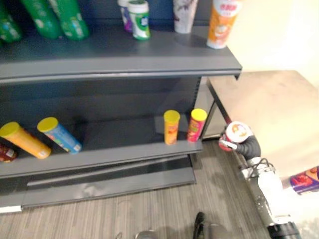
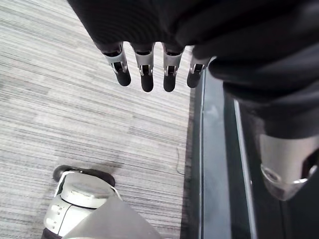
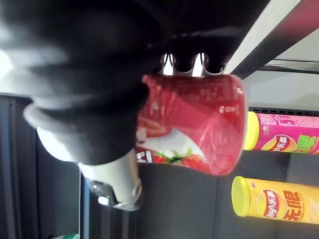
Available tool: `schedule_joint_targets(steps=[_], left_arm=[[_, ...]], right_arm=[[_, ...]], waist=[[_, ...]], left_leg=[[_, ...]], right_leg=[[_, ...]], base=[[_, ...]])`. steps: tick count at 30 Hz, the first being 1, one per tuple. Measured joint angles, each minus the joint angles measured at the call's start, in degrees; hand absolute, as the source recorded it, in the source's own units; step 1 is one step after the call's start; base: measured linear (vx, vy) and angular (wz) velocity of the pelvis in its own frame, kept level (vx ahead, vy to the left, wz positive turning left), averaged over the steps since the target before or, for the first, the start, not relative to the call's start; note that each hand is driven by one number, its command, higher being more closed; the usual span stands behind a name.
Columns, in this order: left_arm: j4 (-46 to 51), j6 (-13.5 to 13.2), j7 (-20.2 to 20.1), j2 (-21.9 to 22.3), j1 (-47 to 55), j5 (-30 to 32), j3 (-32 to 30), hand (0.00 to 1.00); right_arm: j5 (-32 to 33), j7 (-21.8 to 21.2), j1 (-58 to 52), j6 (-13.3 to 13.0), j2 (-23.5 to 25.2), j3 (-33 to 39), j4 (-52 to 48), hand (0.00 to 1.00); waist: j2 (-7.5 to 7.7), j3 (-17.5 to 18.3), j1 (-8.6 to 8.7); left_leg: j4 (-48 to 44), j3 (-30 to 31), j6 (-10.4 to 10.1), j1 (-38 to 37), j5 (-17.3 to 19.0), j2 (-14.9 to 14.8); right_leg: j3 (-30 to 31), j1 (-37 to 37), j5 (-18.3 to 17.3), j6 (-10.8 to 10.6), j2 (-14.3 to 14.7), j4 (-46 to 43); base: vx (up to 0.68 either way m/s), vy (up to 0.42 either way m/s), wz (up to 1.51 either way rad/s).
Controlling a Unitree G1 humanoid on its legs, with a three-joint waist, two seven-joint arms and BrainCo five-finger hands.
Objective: Put the gum and the chips on the shelf.
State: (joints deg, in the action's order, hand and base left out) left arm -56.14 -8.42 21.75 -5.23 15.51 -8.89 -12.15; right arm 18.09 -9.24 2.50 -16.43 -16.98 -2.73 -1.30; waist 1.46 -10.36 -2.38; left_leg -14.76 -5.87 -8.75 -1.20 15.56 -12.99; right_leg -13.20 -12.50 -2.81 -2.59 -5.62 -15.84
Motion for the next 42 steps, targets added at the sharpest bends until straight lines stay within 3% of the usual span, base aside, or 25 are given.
schedule_joint_targets(steps=[4,8,10,12,13,17,19,20,21,22,24,25,27,30,34,39,42], left_arm=[[-0.44,0.05,0.04,0.95,-0.09,0.06,0.01,0.00],[-0.68,-0.54,0.06,1.26,0.00,0.07,-0.01,0.00],[-1.02,-0.69,0.31,1.36,0.29,0.08,0.02,0.00],[-1.07,-0.87,0.44,1.39,0.66,0.14,0.21,0.00],[-1.21,-0.90,0.45,1.37,0.64,0.15,0.56,0.00],[-1.11,-1.01,0.46,1.40,0.52,0.24,0.60,0.00],[-1.73,-0.96,0.53,1.83,0.80,0.30,0.58,0.00],[-2.32,-0.86,0.54,2.50,0.63,0.34,0.53,0.00],[-2.68,-0.76,0.56,2.21,0.46,0.41,0.53,0.00],[-2.72,-0.73,0.56,2.09,0.54,0.49,0.55,0.00],[-3.05,-0.25,0.47,0.51,0.44,1.00,1.09,0.00],[-3.00,-0.17,0.52,-0.11,0.34,1.11,1.47,0.00],[-3.02,-0.14,0.64,-1.92,0.24,0.99,2.29,0.00],[-3.04,-0.06,1.17,-3.12,0.25,0.85,2.08,0.00],[-3.01,-0.19,1.99,-2.42,-0.51,0.53,0.46,0.00],[-2.08,-0.25,1.96,-0.40,-0.78,0.65,0.44,0.00],[-2.05,-0.23,1.96,-0.12,-0.71,0.70,0.37,0.00]], right_arm=[[0.01,0.02,-0.06,1.28,0.01,-0.55,0.18,1.00],[0.01,-0.15,-0.56,1.50,0.04,-1.26,1.29,1.00],[0.01,-0.17,-1.86,1.50,0.10,-1.62,1.87,1.00],[0.01,-0.72,-3.07,1.50,0.10,-1.65,1.85,1.00],[-0.01,-0.97,-3.71,1.49,0.14,-1.53,1.71,1.00],[-0.05,-0.34,-3.74,1.49,1.25,-0.99,1.65,1.00],[-0.09,0.40,-3.70,1.48,0.72,-1.03,0.99,1.00],[-0.08,0.62,-3.67,1.35,-0.54,-0.92,0.00,1.00],[-0.09,0.61,-4.24,1.37,-0.09,-1.32,0.10,1.00],[-0.12,0.45,-4.71,1.25,0.04,-1.41,-0.05,1.00],[-0.17,0.54,-5.11,0.85,0.10,-1.32,-0.09,1.00],[-0.21,0.55,-5.26,0.51,0.13,-1.07,-0.17,1.00],[-0.22,0.44,-5.54,-0.60,0.36,-1.05,-0.76,1.00],[-0.22,-0.08,-5.49,-0.64,0.65,-1.14,-0.97,1.00],[-0.28,0.05,-3.43,-0.51,0.13,-2.42,0.05,1.00],[-0.87,-0.15,-3.16,-0.46,-0.71,-2.82,0.37,1.00],[-1.28,-2.66,-1.69,-0.11,-0.76,-3.37,0.38,1.00]], waist=[[-0.15,-0.02,0.36],[-0.41,0.04,0.48],[-0.47,0.02,0.61],[-0.49,0.03,0.70],[0.28,-0.13,0.79],[0.57,-0.27,1.57],[-0.74,0.00,1.41],[-3.09,-0.01,1.29],[-1.83,-0.09,0.88],[-1.64,-0.03,1.00],[0.38,0.54,1.53],[0.77,0.78,2.11],[1.08,1.44,2.27],[1.03,1.67,2.14],[0.50,2.03,2.15],[0.09,2.23,2.14],[0.25,2.40,2.04]], left_leg=[[2.53,-1.59,-1.36,-2.01,-2.97,-0.66],[-1.61,-2.81,-0.94,-0.63,-4.35,-0.50],[-10.65,-2.60,1.62,3.18,-6.00,-0.90],[-13.70,-2.08,2.44,4.26,-7.32,-1.19],[-13.57,-1.13,2.47,4.17,-6.96,-1.12],[-6.20,1.89,2.27,4.41,-4.84,-0.73],[-0.76,3.84,2.30,4.00,-4.60,-0.66],[1.50,5.02,-0.23,3.90,-4.98,-0.81],[1.16,2.85,-0.16,3.70,-4.92,0.74],[1.52,2.03,0.10,3.60,-4.86,1.67],[2.72,-0.34,1.06,2.43,-4.76,4.83],[2.74,-1.23,1.68,2.05,-4.42,5.75],[2.83,-3.95,2.23,1.24,-3.69,6.71],[3.90,-7.10,2.39,-0.11,-3.63,5.65],[5.80,-10.99,0.98,-2.14,-4.30,2.97],[7.31,-12.41,0.28,-5.00,-4.69,1.79],[7.69,-12.69,0.20,-5.12,-4.65,1.80]], right_leg=[[-0.71,1.16,-0.53,0.79,0.43,-0.23],[-0.54,2.38,-1.31,0.72,0.15,1.56],[-0.45,4.69,-1.14,0.53,0.05,3.99],[-0.38,6.50,-1.14,0.54,-0.24,4.73],[-0.31,6.91,-1.19,0.58,-0.77,4.96],[0.59,6.54,-1.14,0.38,-2.73,4.61],[1.31,5.42,-0.26,-1.25,-3.01,4.50],[2.41,4.85,0.67,-2.71,-2.53,4.40],[4.50,4.89,1.84,-4.51,-3.62,5.68],[5.10,5.08,2.40,-5.32,-4.49,6.54],[7.36,5.27,3.59,-6.65,-7.38,8.47],[7.72,5.81,3.96,-6.86,-8.18,9.41],[9.17,5.75,6.17,-5.14,-8.93,11.33],[8.36,5.41,8.58,-4.51,-8.02,12.65],[5.70,4.64,11.27,-3.02,-4.21,15.75],[3.84,8.10,13.10,-2.95,-3.04,20.10],[3.15,8.80,13.58,-3.05,-3.21,22.14]], base=[[0.12,-0.094,0.08],[0.02,-0.014,0.02],[-0.01,-0.041,0.01],[0.01,-0.024,0.08],[0.01,0.011,0.12],[-0.03,0.097,0.08],[-0.06,0.232,-0.26],[-0.04,0.344,-0.53],[-0.04,0.343,-0.51],[-0.01,0.318,-0.48],[0.03,0.294,-0.29],[0.05,0.258,-0.28],[0.12,0.218,-0.44],[0.14,0.065,-0.56],[0.20,-0.034,-0.54],[0.05,-0.039,-0.13],[-0.06,-0.045,-0.03]])
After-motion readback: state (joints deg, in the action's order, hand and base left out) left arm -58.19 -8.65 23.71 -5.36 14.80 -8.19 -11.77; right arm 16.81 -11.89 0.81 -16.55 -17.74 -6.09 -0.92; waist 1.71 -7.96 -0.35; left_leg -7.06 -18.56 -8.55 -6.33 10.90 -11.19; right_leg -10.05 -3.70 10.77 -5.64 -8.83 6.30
